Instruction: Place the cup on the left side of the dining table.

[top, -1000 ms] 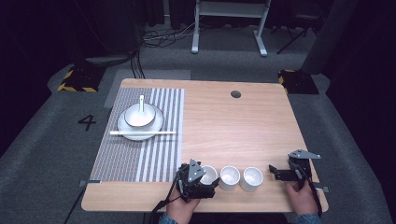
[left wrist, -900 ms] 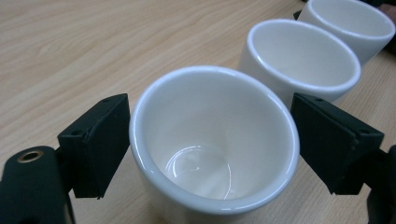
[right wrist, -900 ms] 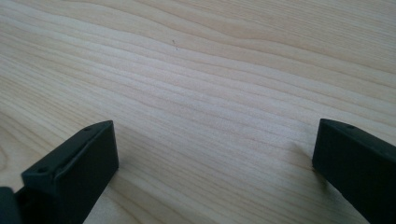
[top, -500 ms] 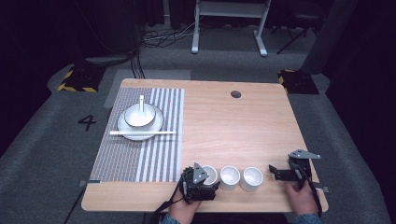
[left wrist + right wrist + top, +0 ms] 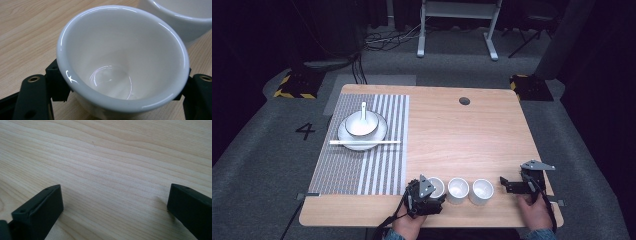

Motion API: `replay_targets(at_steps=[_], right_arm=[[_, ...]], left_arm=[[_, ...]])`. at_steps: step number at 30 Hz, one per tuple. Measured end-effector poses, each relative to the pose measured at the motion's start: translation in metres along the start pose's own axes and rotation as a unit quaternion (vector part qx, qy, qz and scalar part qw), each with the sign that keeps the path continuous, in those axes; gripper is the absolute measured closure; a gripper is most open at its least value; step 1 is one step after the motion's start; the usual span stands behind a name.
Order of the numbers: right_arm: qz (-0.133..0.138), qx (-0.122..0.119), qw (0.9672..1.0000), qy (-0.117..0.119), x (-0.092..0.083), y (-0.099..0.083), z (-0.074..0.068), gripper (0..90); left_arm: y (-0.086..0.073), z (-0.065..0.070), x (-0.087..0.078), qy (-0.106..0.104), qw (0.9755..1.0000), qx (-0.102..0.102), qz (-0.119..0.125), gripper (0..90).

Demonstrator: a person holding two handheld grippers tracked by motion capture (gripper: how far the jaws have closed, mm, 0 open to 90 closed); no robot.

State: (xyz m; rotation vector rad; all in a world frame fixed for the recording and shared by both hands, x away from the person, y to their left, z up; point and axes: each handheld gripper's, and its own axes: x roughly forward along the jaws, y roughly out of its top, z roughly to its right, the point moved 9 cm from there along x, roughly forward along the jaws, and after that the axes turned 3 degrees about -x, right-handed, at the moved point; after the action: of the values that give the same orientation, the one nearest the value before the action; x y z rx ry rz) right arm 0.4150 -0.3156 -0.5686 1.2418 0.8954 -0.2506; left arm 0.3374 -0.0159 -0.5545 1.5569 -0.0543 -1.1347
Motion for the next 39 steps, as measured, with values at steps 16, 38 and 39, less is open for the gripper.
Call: replay_targets(at_steps=[16,38,39], right_arm=[[0.0,0.0,1.0,0.0,0.0,0.0,0.0,0.3],[0.0,0.0,1.0,0.0,0.0,0.0,0.0,0.3],[0.0,0.0,1.0,0.0,0.0,0.0,0.0,0.3]], left_arm=[[0.0,0.0,0.0,0.0,1.0,0.002,-0.001,26.3],[0.035,-0.003,-0.04,-0.024,0.9997,0.002,0.007,26.4],[0.038,-0.002,-0.042,-0.023,0.9997,0.009,0.005,26.5]])
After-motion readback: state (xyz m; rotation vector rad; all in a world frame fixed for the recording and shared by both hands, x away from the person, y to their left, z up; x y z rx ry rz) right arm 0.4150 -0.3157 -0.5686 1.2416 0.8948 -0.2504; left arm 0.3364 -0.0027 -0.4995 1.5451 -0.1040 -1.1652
